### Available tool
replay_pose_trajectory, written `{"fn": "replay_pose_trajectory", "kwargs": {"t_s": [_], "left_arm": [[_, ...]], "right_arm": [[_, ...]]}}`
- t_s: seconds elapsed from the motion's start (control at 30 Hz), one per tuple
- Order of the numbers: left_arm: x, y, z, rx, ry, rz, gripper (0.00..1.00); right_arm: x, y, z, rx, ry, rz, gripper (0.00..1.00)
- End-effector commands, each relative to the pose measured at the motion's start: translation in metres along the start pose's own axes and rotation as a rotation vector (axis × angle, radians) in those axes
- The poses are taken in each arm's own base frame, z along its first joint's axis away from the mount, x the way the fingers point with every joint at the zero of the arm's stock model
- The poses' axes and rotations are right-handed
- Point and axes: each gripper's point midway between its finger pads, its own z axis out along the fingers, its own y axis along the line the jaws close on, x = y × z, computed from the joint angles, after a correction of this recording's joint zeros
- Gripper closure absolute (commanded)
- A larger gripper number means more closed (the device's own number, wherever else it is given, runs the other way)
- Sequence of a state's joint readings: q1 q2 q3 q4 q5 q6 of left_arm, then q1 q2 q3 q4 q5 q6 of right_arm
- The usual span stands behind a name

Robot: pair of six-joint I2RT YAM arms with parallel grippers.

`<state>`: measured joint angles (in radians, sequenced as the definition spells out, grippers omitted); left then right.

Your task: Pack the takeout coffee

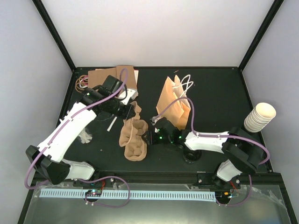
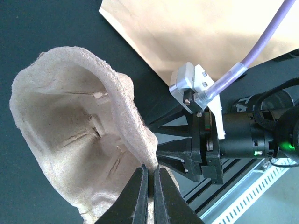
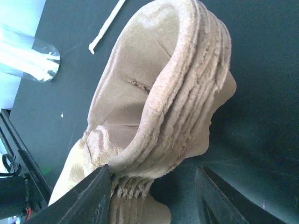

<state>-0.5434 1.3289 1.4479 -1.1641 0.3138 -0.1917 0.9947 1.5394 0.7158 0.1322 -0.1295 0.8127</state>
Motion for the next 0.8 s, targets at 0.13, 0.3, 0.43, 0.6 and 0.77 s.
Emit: {"fn": "replay_pose_trajectory", "kwargs": {"t_s": [0.13,0.3,0.43,0.6,0.77], "left_arm": [[0.001,0.012,-0.026,-0.116,-0.022,0.005,0.98],[-0.001,0.013,-0.034,-0.135,-0.040,0.013,0.98],[0.002,0.016,-0.032,-0.144,-0.029,0.012,0.98],[0.006,0.017,-0.030,-0.143,-0.016,0.009,0.98],[0.010,0.016,-0.023,-0.127,-0.003,-0.004,0.98]], "right_arm": [[0.030,0.014,0.012,-0.014,0.072,-0.030,0.48],[0.035,0.040,0.029,-0.055,0.110,-0.064,0.49],[0.026,0.056,0.033,-0.059,0.106,-0.095,0.48],[0.013,0.054,0.019,-0.015,0.055,-0.135,0.38],[0.002,0.051,-0.004,0.016,-0.002,-0.173,0.32]]}}
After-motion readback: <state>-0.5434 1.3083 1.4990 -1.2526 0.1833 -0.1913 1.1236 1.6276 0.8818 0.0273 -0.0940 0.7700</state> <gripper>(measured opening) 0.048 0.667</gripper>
